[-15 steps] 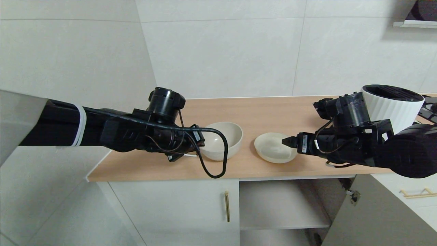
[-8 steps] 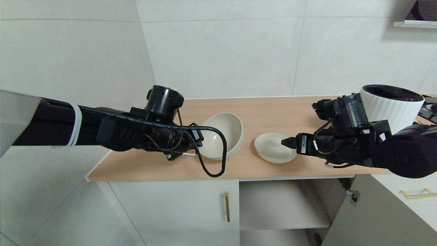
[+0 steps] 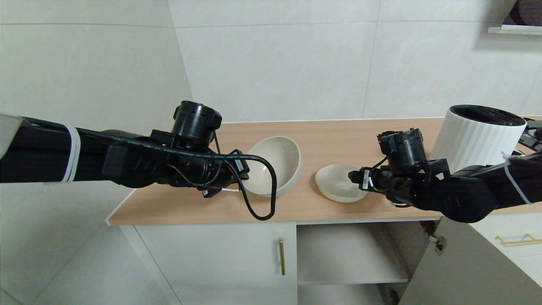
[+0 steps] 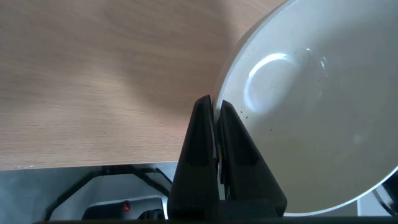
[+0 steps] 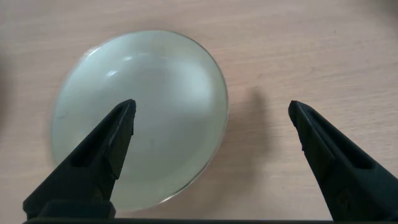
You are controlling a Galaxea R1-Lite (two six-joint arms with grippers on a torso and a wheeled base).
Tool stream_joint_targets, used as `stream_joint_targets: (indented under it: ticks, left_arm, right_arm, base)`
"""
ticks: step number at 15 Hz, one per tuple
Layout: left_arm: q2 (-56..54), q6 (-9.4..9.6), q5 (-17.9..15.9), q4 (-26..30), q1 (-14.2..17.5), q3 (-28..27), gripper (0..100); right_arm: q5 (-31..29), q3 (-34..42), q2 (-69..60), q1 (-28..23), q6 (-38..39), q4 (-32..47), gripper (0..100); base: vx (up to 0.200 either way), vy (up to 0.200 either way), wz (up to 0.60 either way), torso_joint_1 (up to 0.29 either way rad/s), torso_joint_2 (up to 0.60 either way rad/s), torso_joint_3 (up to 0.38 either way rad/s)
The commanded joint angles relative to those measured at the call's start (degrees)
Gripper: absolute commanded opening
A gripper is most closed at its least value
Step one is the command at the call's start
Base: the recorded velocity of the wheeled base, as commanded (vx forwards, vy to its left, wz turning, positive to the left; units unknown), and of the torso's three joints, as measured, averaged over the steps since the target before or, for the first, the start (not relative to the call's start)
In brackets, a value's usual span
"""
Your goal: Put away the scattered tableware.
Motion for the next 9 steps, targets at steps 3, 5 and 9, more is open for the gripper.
stream_joint_targets:
  ticks: [3, 5, 9]
  left_arm:
    - [-0.36, -0.03, -0.01, -0.02, -0.01, 0.02, 0]
    - [-0.36, -0.03, -0.01, -0.02, -0.01, 0.02, 0]
    - [-0.36, -0.03, 0.08, -0.02, -0.01, 0.02, 0]
  right_arm:
    - [-0.1, -0.28, 2.08, -0.21, 0.02, -0.01, 100]
    - [-0.1, -0.28, 2.17, -0.29, 0.02, -0.01, 100]
    - [-0.1, -0.28, 2.17, -0.29, -0.07, -0.01, 100]
  base:
    - [0.0, 0.0, 0.0, 0.0, 0.0, 0.0]
    - [0.0, 0.0, 0.0, 0.0, 0.0, 0.0]
    - [0.0, 0.0, 0.0, 0.0, 0.0, 0.0]
